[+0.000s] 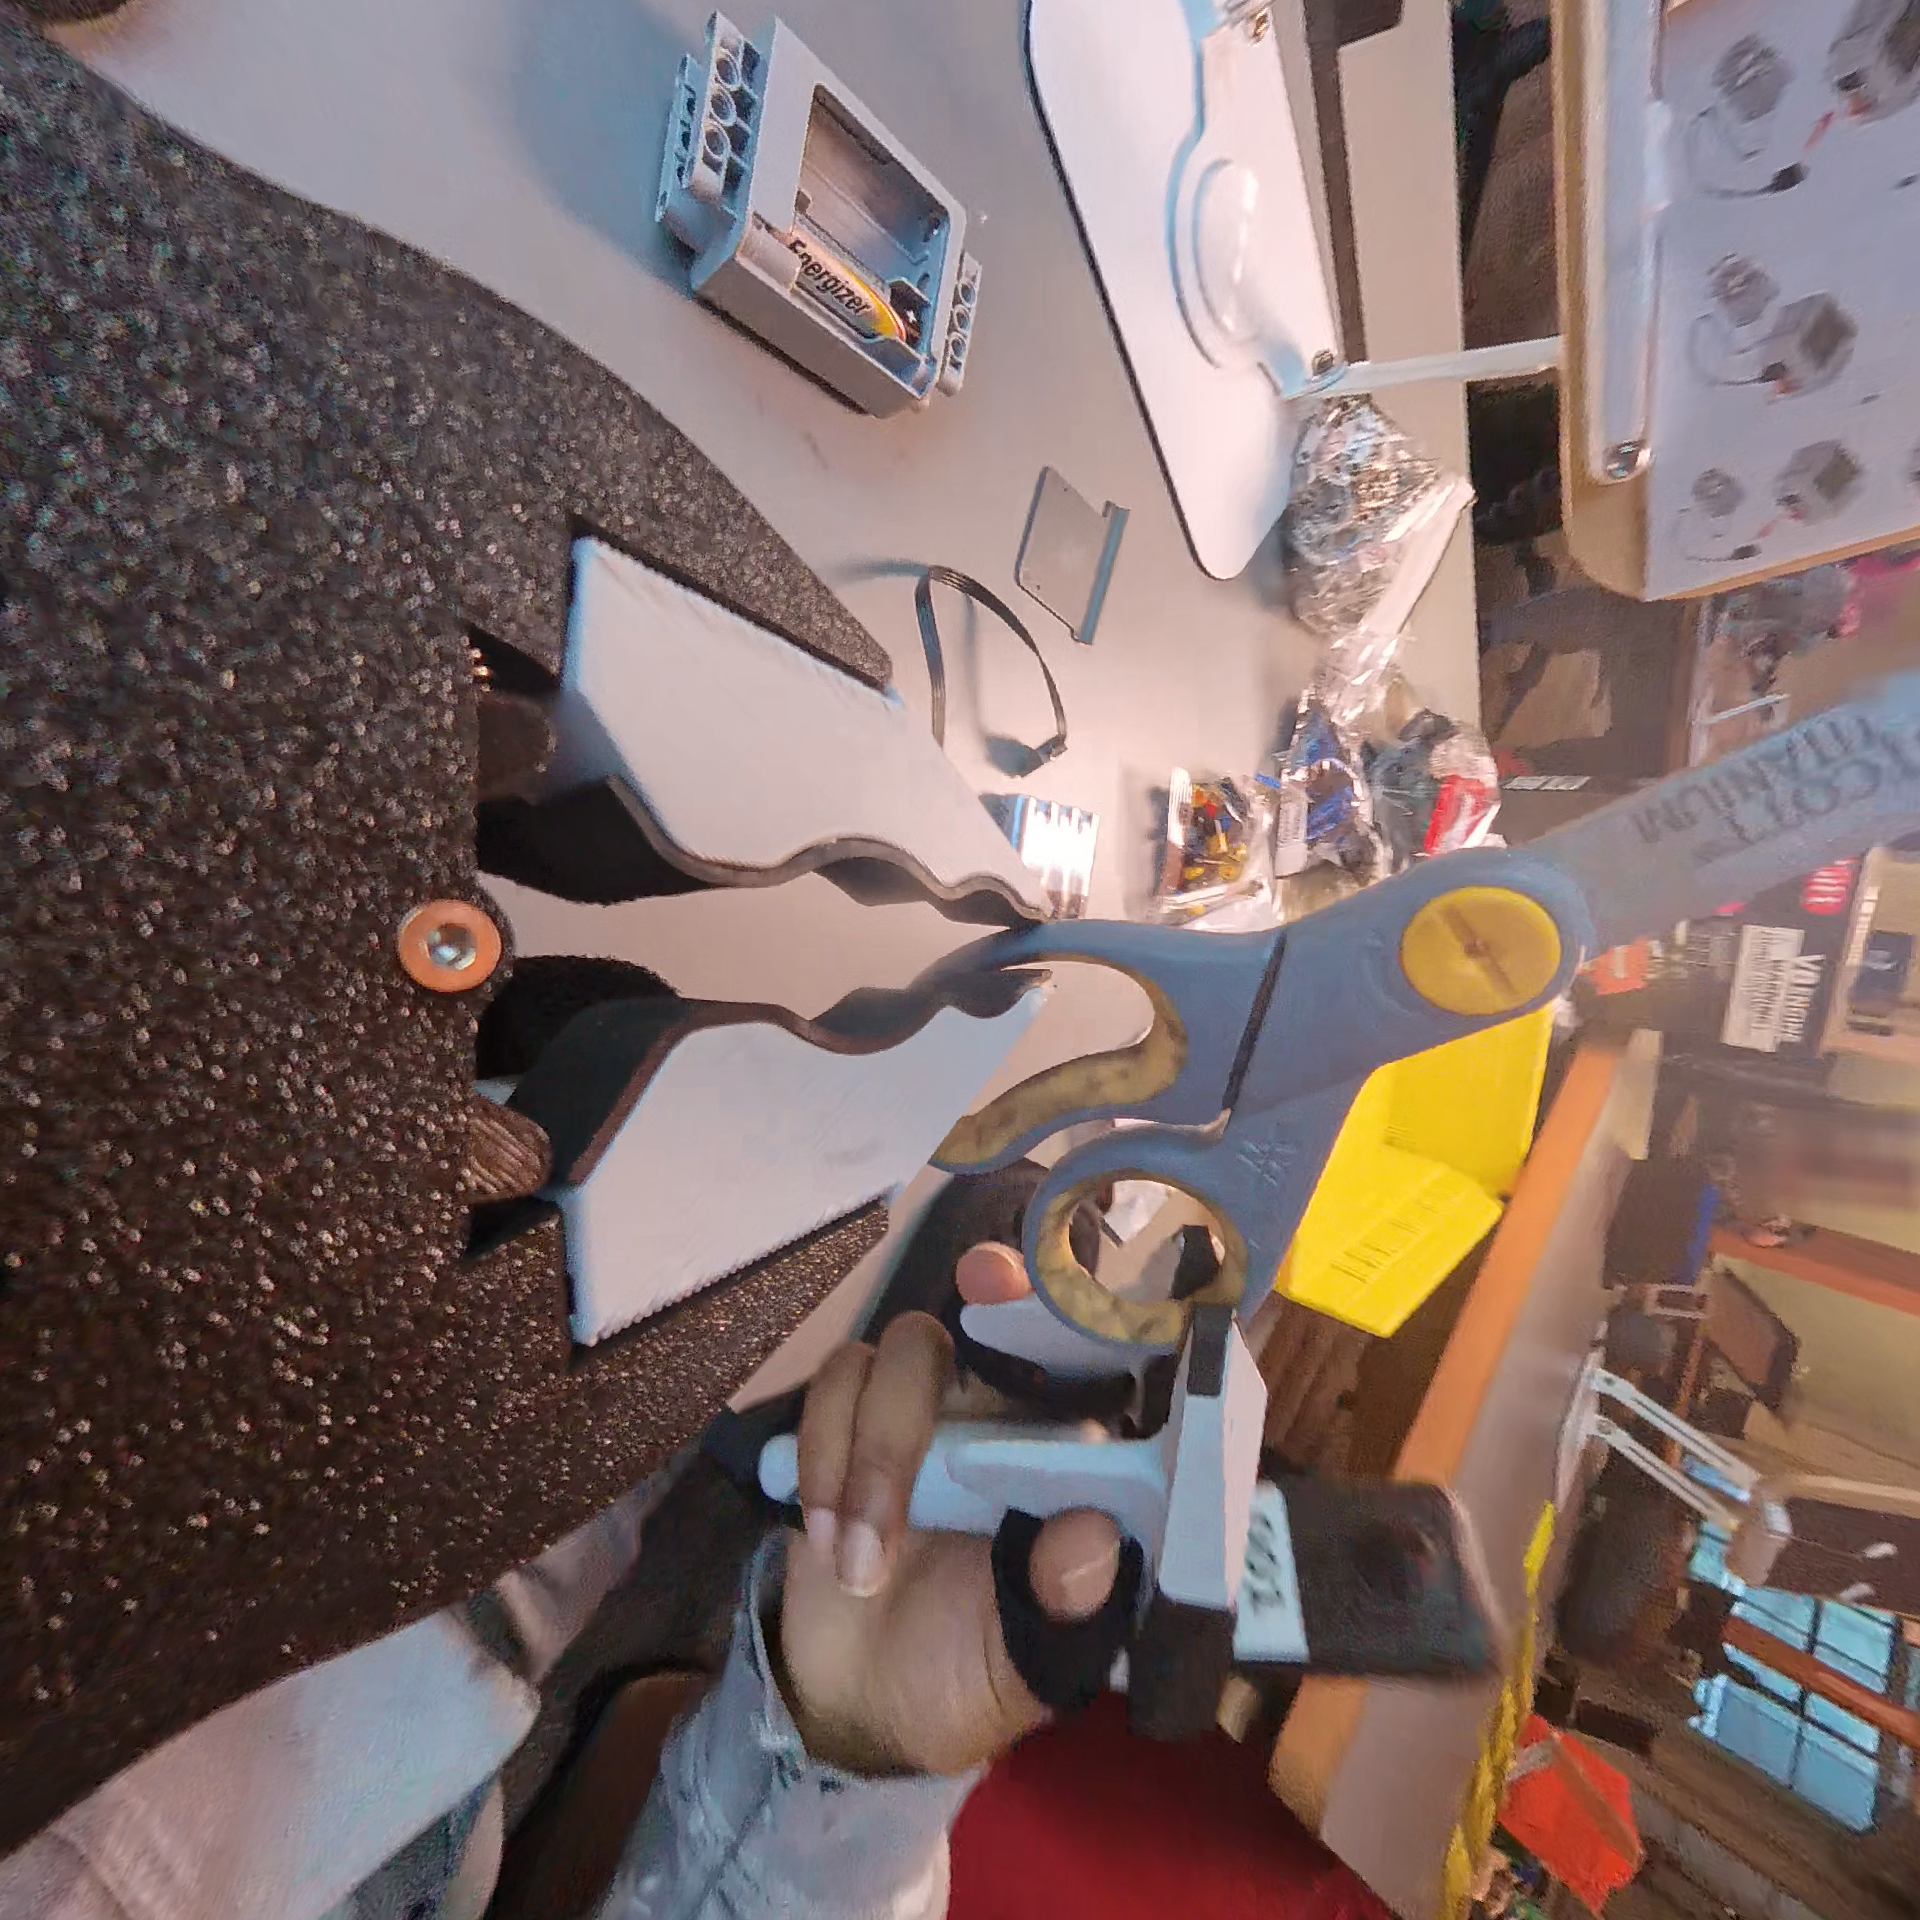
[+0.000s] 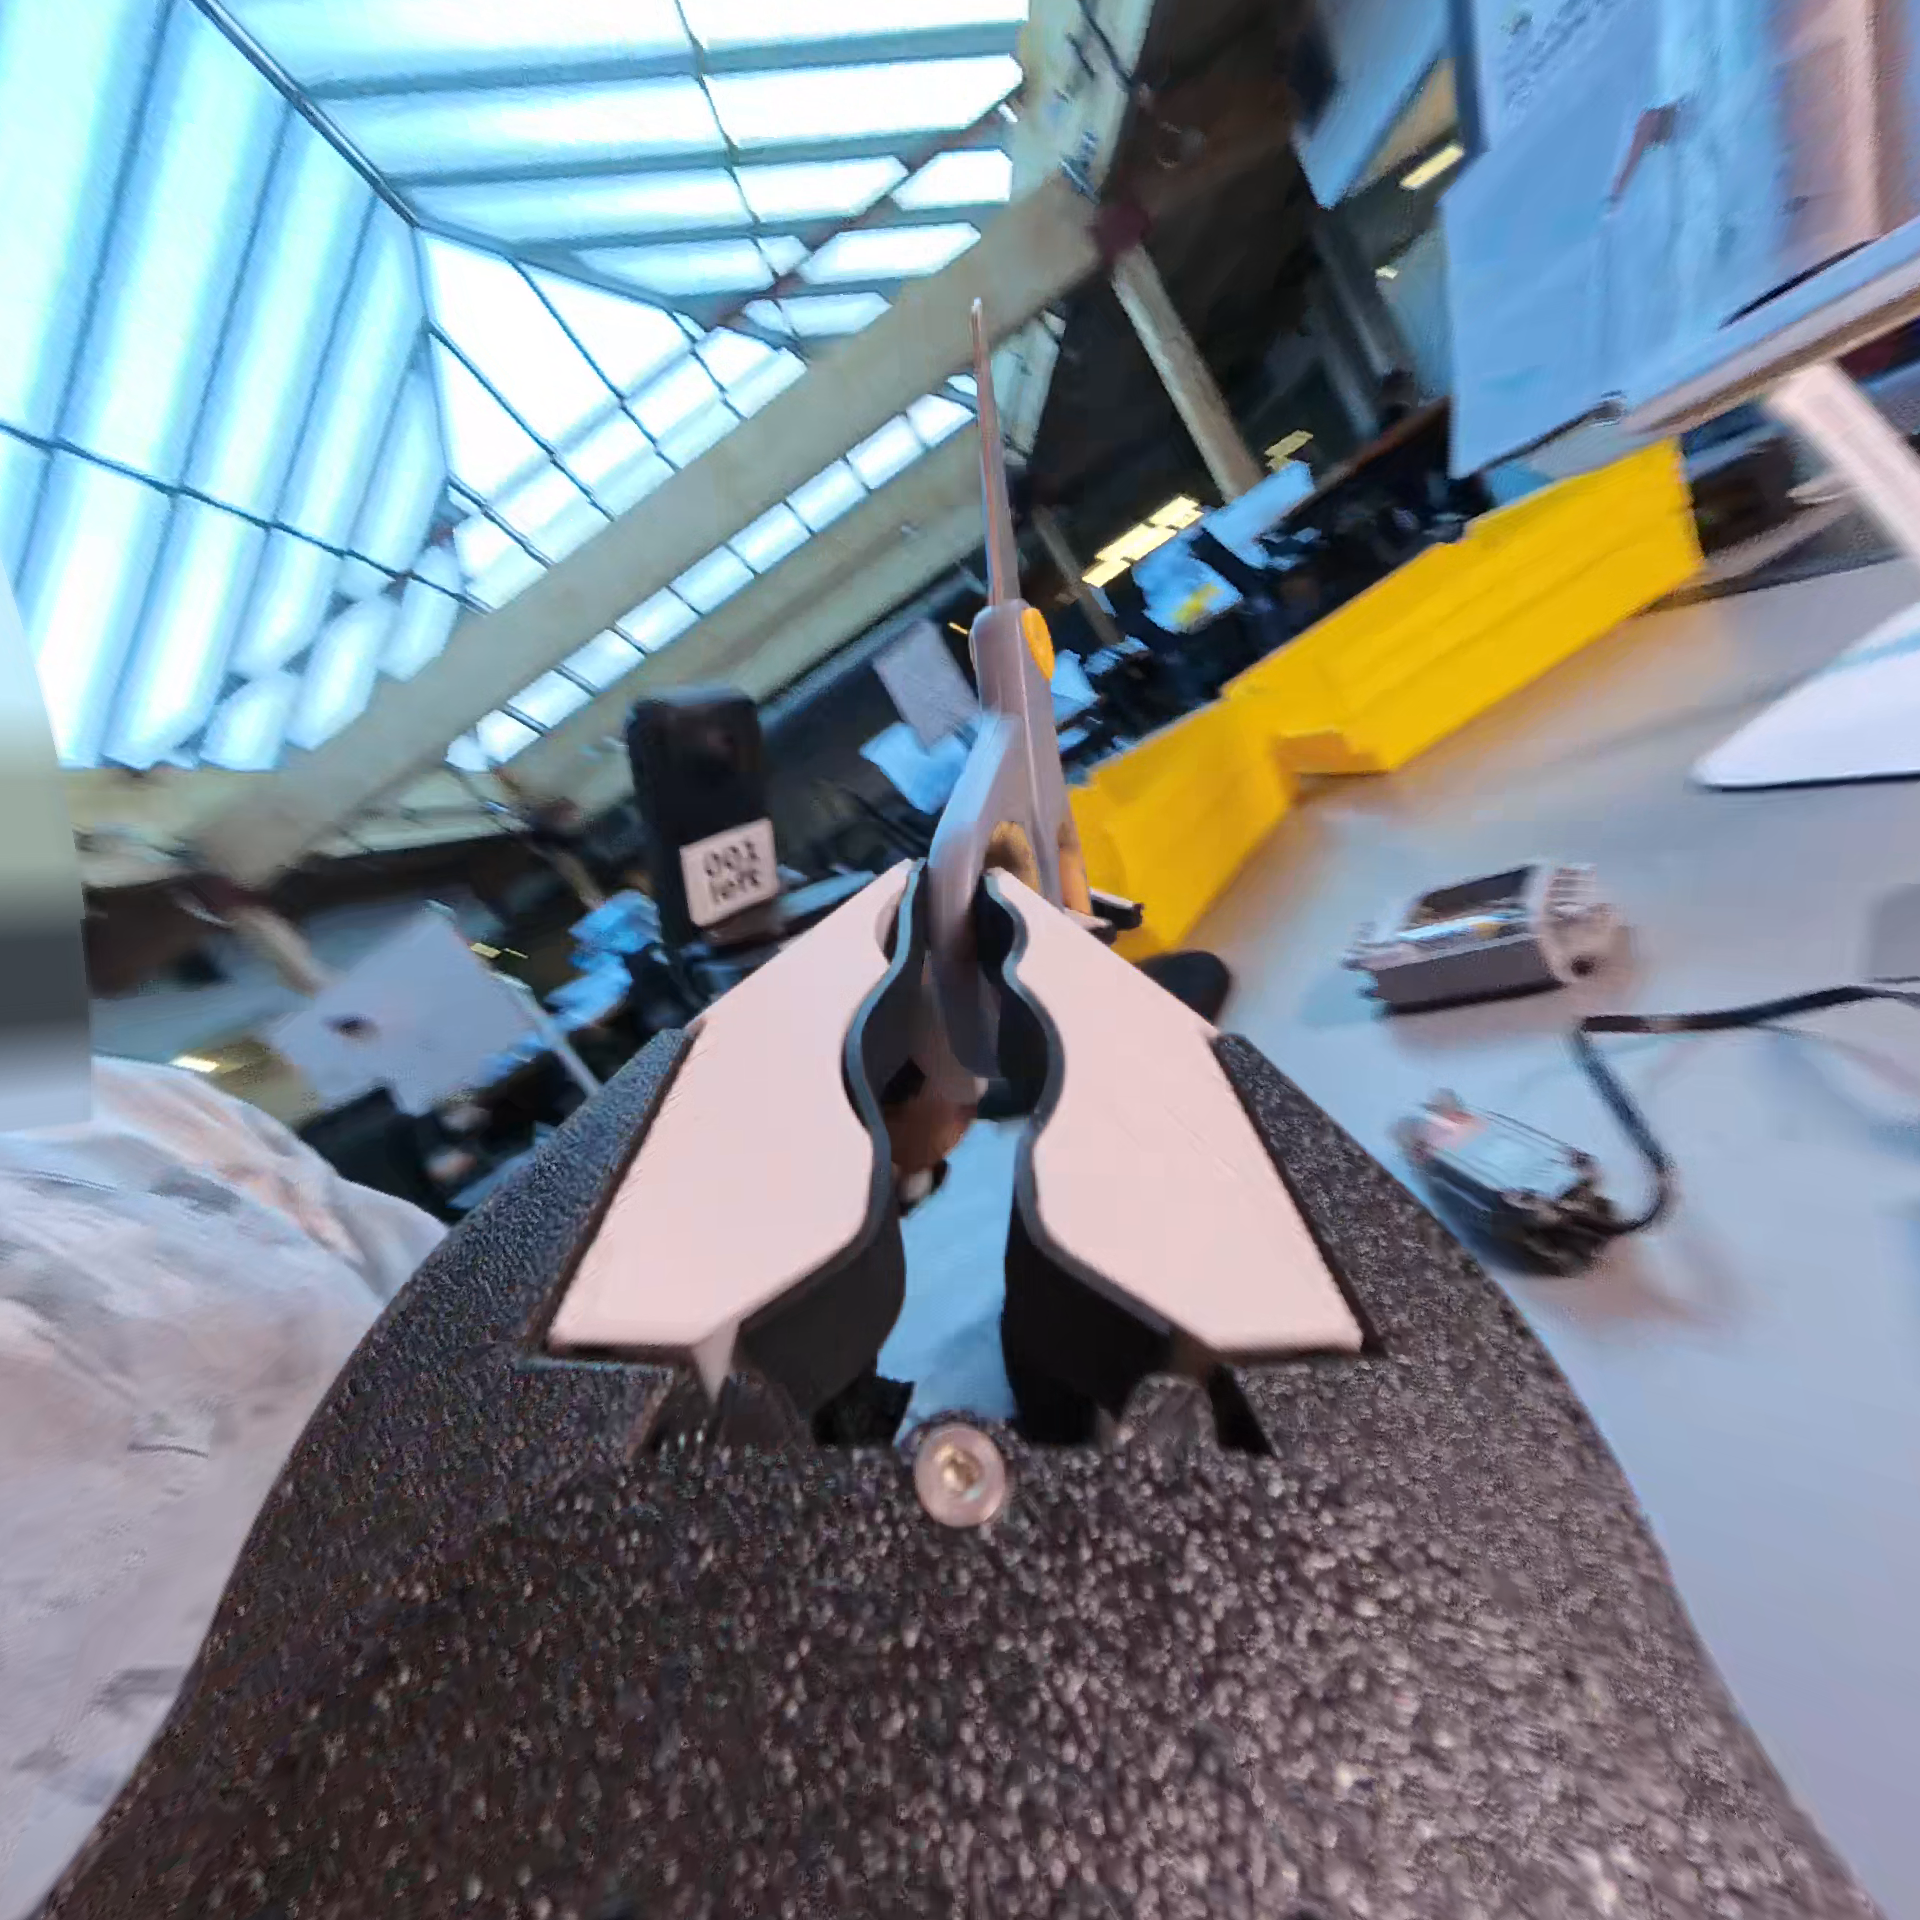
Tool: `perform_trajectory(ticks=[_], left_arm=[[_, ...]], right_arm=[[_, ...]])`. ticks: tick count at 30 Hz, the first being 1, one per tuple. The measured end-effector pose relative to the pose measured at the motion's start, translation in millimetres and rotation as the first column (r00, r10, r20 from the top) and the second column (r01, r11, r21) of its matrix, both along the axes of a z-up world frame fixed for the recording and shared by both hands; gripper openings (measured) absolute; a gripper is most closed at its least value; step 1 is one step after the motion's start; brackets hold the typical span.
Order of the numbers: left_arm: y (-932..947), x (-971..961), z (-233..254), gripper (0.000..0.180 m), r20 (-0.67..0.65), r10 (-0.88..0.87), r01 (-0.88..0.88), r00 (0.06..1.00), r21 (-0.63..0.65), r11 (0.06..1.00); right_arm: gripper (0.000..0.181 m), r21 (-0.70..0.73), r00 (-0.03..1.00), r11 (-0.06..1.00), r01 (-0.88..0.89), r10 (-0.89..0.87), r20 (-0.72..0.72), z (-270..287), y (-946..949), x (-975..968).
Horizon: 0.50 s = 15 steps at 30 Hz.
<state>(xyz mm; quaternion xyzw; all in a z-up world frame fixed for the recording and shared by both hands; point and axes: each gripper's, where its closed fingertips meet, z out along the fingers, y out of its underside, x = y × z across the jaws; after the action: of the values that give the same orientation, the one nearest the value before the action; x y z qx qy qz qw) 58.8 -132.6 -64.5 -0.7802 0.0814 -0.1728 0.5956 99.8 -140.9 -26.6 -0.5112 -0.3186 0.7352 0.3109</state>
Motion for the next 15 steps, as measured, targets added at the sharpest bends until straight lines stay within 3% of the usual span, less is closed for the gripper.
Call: perform_trajectory(ticks=[4, 15], left_arm=[[4, -17, -11, 0.005, -0.029, -0.059, 0.058, 0.998, -0.033, 0.998], [-10, -56, 5, 0.003, -0.237, -0.026, 0.009, 0.971, -0.072, 0.997]], right_arm=[[0.009, 0.171, 0.971, 0.975, 0.144, -0.173, 0.167, -15, 4, -16], [0.008, 0.176, 0.957, 0.974, 0.142, -0.180, 0.228, -32, -10, -40]])
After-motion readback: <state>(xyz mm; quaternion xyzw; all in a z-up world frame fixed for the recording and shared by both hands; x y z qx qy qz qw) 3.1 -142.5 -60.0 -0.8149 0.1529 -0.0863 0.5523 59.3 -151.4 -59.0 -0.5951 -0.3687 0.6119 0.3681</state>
